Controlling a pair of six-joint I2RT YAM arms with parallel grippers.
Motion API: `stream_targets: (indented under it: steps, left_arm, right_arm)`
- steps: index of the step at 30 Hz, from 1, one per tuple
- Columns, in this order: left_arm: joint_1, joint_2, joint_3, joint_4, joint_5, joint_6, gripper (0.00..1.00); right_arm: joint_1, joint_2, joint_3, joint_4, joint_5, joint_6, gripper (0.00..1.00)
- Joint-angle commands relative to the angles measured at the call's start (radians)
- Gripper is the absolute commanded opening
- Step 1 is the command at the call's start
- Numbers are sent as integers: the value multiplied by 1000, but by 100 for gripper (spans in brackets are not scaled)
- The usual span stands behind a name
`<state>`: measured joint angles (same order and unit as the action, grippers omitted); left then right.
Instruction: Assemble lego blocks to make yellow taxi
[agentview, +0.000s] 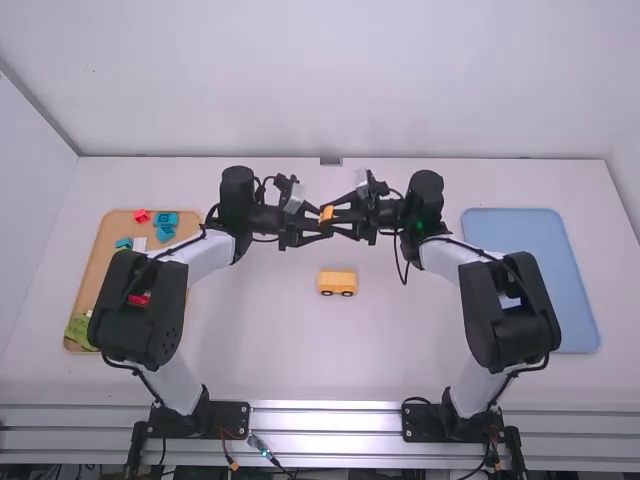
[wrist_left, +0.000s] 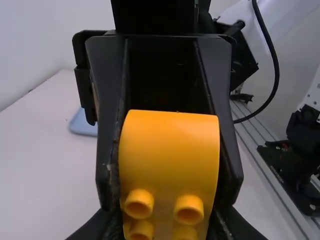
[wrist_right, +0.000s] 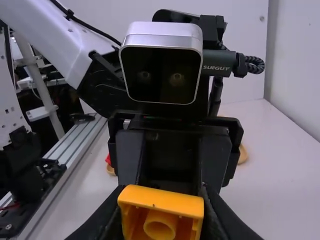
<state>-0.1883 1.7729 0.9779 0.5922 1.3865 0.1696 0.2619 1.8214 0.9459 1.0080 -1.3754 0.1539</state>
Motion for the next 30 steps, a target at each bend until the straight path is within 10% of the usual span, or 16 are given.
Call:
stream_targets:
  steps: [1,6,9,18,30]
  left_arm:
    - [-1,-10,-3,2,8,33,14]
    - [-1,-10,-3,-1,8,33,10]
    - [13,-10,-3,-6,10,32,10]
    - [106,-10,-3,-210,4,175,2]
    - [30,-23,129,-1065,-823,814,2]
  right_arm:
    - [0,4,24,3,11,2,12]
    - [1,4,24,2,11,2,48]
    - [-1,4,24,3,12,2,99]
    - [-90,4,24,-51,18,-9,99]
    - [-151,4,22,-565,434,-295,99]
